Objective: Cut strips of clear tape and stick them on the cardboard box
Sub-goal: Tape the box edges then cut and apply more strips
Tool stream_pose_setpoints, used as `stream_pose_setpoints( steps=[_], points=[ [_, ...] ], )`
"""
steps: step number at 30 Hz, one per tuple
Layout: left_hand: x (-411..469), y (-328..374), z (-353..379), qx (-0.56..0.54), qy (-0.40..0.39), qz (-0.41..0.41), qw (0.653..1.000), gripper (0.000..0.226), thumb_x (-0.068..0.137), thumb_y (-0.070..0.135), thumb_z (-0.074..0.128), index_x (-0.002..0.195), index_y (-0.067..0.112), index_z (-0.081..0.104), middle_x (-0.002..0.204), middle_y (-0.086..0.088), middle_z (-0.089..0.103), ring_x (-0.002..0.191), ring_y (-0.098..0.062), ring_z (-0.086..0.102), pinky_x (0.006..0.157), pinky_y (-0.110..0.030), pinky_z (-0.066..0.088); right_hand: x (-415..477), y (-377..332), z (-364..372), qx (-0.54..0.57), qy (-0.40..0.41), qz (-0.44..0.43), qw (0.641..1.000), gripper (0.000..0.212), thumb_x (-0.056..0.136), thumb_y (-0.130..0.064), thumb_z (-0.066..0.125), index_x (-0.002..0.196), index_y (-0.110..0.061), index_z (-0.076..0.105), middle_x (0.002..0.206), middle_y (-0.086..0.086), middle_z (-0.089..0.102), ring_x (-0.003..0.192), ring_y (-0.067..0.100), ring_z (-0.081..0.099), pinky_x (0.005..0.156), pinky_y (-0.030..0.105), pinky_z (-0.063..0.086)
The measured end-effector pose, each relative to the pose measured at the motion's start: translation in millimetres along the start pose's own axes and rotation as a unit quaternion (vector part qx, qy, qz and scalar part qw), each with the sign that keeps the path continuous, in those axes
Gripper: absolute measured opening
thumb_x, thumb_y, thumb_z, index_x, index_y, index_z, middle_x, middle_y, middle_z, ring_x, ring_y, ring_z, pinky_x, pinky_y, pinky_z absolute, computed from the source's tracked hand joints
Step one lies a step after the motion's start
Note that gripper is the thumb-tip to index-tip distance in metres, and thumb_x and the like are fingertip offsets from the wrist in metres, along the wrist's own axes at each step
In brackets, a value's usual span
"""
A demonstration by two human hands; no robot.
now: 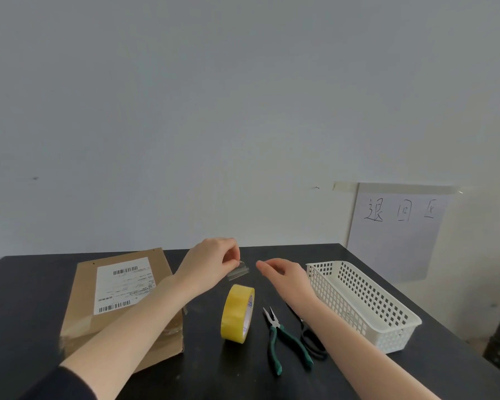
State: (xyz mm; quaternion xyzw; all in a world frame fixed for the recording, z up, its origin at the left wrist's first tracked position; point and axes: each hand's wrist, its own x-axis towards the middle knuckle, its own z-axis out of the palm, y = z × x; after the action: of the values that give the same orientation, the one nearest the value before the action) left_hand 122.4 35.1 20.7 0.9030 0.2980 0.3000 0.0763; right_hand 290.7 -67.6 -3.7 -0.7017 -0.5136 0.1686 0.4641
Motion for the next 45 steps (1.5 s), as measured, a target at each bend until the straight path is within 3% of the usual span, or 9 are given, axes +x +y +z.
stream_pose_setpoints(
  steps=[5,12,20,24,28,31,36,39,45],
  points=[
    [-1.6,-1.0,-7.0,-0.003,0.027,0.002,1.000,0.002,0.089,0.027,0.062,0.087,0.027,0.062,0.083,0.014,0.061,0.077,-0.004,0.058,0.071,-0.030,0.054,4.2,-23.3,10.9,0.062,-0.046,0.003,0.997,0.028,0.091,-0.046,0.060,0.090,-0.021,0.074,0.065,-0.013,0.062,0.053,0.002,0.047,0.053,0.017,0.037],
    [-7.0,-6.8,-24.1,-0.011,0.059,-0.015,0.998,0.007,0.089,0.026,0.063,0.084,0.029,0.058,0.082,0.018,0.060,0.077,-0.004,0.058,0.063,-0.013,0.041,12.1,-35.3,24.8,0.063,-0.071,-0.002,0.995,0.014,0.087,-0.026,0.067,0.098,-0.024,0.076,0.080,-0.013,0.068,0.063,0.000,0.054,0.059,0.015,0.042],
    [-16.3,-29.9,-39.3,-0.067,0.073,-0.079,0.992,0.010,0.085,0.025,0.066,0.082,0.033,0.061,0.076,0.016,0.066,0.075,-0.001,0.062,0.073,-0.035,0.055,21.6,-46.9,50.8,0.093,-0.080,0.008,0.992,0.010,0.086,-0.018,0.067,0.088,-0.021,0.076,0.068,-0.008,0.065,0.057,0.005,0.053,0.052,0.017,0.043],
    [-22.5,-41.7,-46.8,-0.090,0.078,-0.115,0.986,0.004,0.086,0.026,0.068,0.089,0.028,0.065,0.076,0.012,0.067,0.077,-0.002,0.062,0.077,-0.033,0.054,25.4,-50.6,66.9,0.190,-0.080,0.043,0.978,0.010,0.088,-0.015,0.063,0.089,-0.013,0.073,0.084,0.006,0.075,0.071,0.015,0.065,0.058,0.025,0.051],
    [-30.6,-51.2,-49.1,-0.101,0.062,-0.145,0.982,0.003,0.085,0.030,0.069,0.085,0.030,0.066,0.081,0.014,0.068,0.080,0.000,0.062,0.079,-0.031,0.055,26.2,-56.7,79.5,0.284,-0.081,0.063,0.953,0.013,0.092,-0.011,0.059,0.096,-0.004,0.069,0.082,0.008,0.077,0.074,0.018,0.071,0.066,0.029,0.058],
    [-35.8,-59.9,-47.2,-0.099,0.045,-0.173,0.979,0.006,0.083,0.034,0.070,0.085,0.032,0.066,0.082,0.013,0.068,0.079,0.000,0.063,0.079,-0.033,0.056,28.7,-57.7,88.5,0.267,-0.058,0.058,0.960,0.010,0.092,-0.009,0.060,0.094,-0.005,0.069,0.077,0.010,0.076,0.072,0.020,0.071,0.065,0.031,0.060],
    [-52.6,-65.9,-38.4,0.052,0.009,-0.245,0.968,0.036,0.087,0.049,0.061,0.116,0.029,0.056,0.120,0.009,0.059,0.105,-0.009,0.058,0.091,-0.027,0.052,34.9,-55.7,98.5,0.143,-0.016,0.019,0.989,0.013,0.093,-0.008,0.055,0.094,-0.015,0.067,0.077,0.006,0.072,0.070,0.018,0.070,0.063,0.029,0.061],
    [-60.1,-72.5,-29.8,0.185,-0.039,-0.296,0.936,0.062,0.087,0.068,0.043,0.131,0.026,0.048,0.141,0.002,0.046,0.129,-0.022,0.043,0.106,-0.038,0.038,35.9,-54.6,101.2,0.104,-0.011,-0.001,0.994,0.014,0.093,-0.009,0.055,0.094,-0.017,0.066,0.079,0.005,0.071,0.068,0.018,0.070,0.060,0.030,0.061],
    [-62.8,-81.6,-27.6,0.184,-0.098,-0.341,0.917,0.096,0.068,0.091,0.026,0.137,0.028,0.047,0.147,0.001,0.043,0.135,-0.027,0.038,0.110,-0.050,0.029,35.3,-53.4,105.4,0.056,-0.017,-0.022,0.998,0.013,0.092,-0.011,0.058,0.097,-0.021,0.064,0.088,-0.003,0.067,0.070,0.015,0.070,0.051,0.017,0.054]
  ],
)
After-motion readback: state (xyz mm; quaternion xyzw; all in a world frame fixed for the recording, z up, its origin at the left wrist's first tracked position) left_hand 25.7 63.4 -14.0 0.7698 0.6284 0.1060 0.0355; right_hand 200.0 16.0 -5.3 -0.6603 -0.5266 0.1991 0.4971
